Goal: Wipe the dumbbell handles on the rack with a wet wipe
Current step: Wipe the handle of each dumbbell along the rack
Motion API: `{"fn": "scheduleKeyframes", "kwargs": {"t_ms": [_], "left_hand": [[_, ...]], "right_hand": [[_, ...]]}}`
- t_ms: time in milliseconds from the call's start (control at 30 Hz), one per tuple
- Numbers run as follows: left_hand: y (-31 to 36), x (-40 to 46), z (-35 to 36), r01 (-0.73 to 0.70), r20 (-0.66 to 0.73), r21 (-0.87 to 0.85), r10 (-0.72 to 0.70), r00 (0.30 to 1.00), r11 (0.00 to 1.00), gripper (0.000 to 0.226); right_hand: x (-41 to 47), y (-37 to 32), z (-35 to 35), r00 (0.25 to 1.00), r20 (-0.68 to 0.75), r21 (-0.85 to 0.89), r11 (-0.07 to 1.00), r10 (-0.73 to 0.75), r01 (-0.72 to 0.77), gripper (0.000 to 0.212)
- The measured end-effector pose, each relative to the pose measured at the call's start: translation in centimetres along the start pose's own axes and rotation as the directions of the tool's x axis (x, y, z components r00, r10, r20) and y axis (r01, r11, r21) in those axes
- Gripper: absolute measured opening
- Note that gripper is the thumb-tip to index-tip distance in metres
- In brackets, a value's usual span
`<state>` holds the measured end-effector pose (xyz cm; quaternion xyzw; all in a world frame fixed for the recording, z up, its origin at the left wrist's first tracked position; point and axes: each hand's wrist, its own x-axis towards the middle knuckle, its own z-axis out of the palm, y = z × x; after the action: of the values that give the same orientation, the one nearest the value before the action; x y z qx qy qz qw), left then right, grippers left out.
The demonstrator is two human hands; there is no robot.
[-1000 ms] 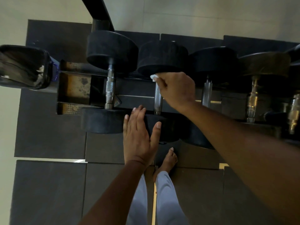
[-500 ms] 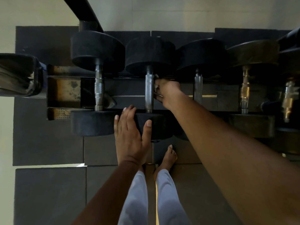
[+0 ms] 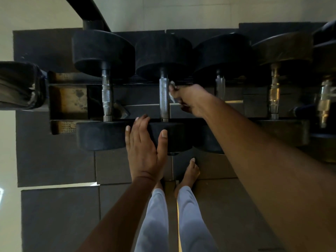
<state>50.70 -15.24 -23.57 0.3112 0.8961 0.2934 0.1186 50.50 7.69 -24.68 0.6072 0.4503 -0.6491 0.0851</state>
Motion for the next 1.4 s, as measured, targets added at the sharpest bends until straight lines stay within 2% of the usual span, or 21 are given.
{"fn": "scheduleKeyframes", "kwargs": {"t_ms": [133,233,333,400,467,533,567,633,700,767,800,833,1000,1100,1200,1267,1400], "left_hand": [[0.0,0.0,0.0,0.002,-0.003,0.003,-0.002,1.0,1.0,0.069],[-0.1,0.0,0.1,0.003,-0.006,0.013,-0.003,1.0,1.0,0.065],[-0.1,0.1,0.1,0.005,-0.003,0.017,-0.005,1.0,1.0,0.063],[0.0,0.1,0.0,0.007,0.002,0.015,-0.007,1.0,1.0,0.064],[0.0,0.0,0.0,0.008,0.006,0.009,-0.008,1.0,1.0,0.067],[0.0,0.0,-0.1,0.01,0.006,0.009,-0.01,1.0,1.0,0.07],[0.0,0.0,-0.1,0.011,0.006,0.009,-0.011,1.0,1.0,0.072],[0.0,0.0,-0.1,0.014,0.003,0.008,-0.014,1.0,1.0,0.074],[0.0,-0.1,-0.1,0.019,0.007,0.008,-0.019,1.0,1.0,0.074],[0.1,-0.1,-0.2,0.023,0.01,0.003,-0.023,1.0,1.0,0.073],[0.2,0.0,-0.2,0.024,0.015,-0.003,-0.024,1.0,1.0,0.072],[0.2,-0.1,-0.3,0.025,0.022,-0.01,-0.025,0.999,1.0,0.072],[0.1,-0.3,-1.2,0.02,0.073,-0.058,-0.015,0.997,0.998,0.068],[0.0,-0.5,-1.7,0.031,0.086,-0.101,-0.022,0.996,0.994,0.069],[-0.4,-0.9,-2.2,0.038,0.131,-0.137,-0.02,0.991,0.99,0.078],[-0.6,-1.0,-2.5,0.031,0.158,-0.145,-0.008,0.987,0.989,0.082],[-0.7,-0.9,-2.7,0.035,0.178,-0.148,-0.009,0.984,0.988,0.082]], "right_hand": [[-0.5,2.2,-0.8,0.999,0.045,-0.178,0.984,-0.024,0.032,0.024],[-0.8,2.3,-1.0,0.992,0.083,-0.305,0.946,-0.092,0.113,0.034],[-1.5,1.7,-0.5,0.999,0.05,-0.371,0.928,0.002,0.017,0.025],[-1.9,1.7,-0.6,0.999,0.04,-0.526,0.85,0.009,0.014,0.025],[-2.8,1.3,-1.0,0.995,0.064,-0.684,0.723,-0.074,0.098,0.025],[-3.3,0.0,-1.3,0.95,0.12,-0.76,0.59,-0.288,0.274,0.027],[-3.6,-0.9,-1.1,0.885,0.173,-0.75,0.524,-0.433,0.403,0.025],[-4.4,-2.7,0.0,0.69,0.267,-0.707,0.349,-0.673,0.614,0.02],[-4.1,-3.9,1.4,0.543,0.36,-0.769,0.088,-0.759,0.633,0.02],[-3.3,-4.2,2.4,0.501,0.454,-0.857,-0.207,-0.737,0.472,0.027],[-2.9,-4.2,2.7,0.508,0.472,-0.871,-0.29,-0.721,0.397,0.03],[-2.9,-4.2,3.0,0.525,0.475,-0.877,-0.33,-0.707,0.35,0.032],[-3.8,-4.9,4.3,0.598,0.436,-0.9,-0.325,-0.673,0.289,0.02],[-4.1,-5.2,4.2,0.637,0.444,-0.896,-0.33,-0.63,0.298,0.021],[-4.4,-5.7,3.8,0.702,0.54,-0.835,-0.402,-0.465,0.375,0.025],[-4.7,-6.1,3.7,0.716,0.6,-0.773,-0.488,-0.357,0.405,0.024],[-5.4,-6.9,4.3,0.762,0.613,-0.718,-0.552,-0.211,0.424,0.024]]}}
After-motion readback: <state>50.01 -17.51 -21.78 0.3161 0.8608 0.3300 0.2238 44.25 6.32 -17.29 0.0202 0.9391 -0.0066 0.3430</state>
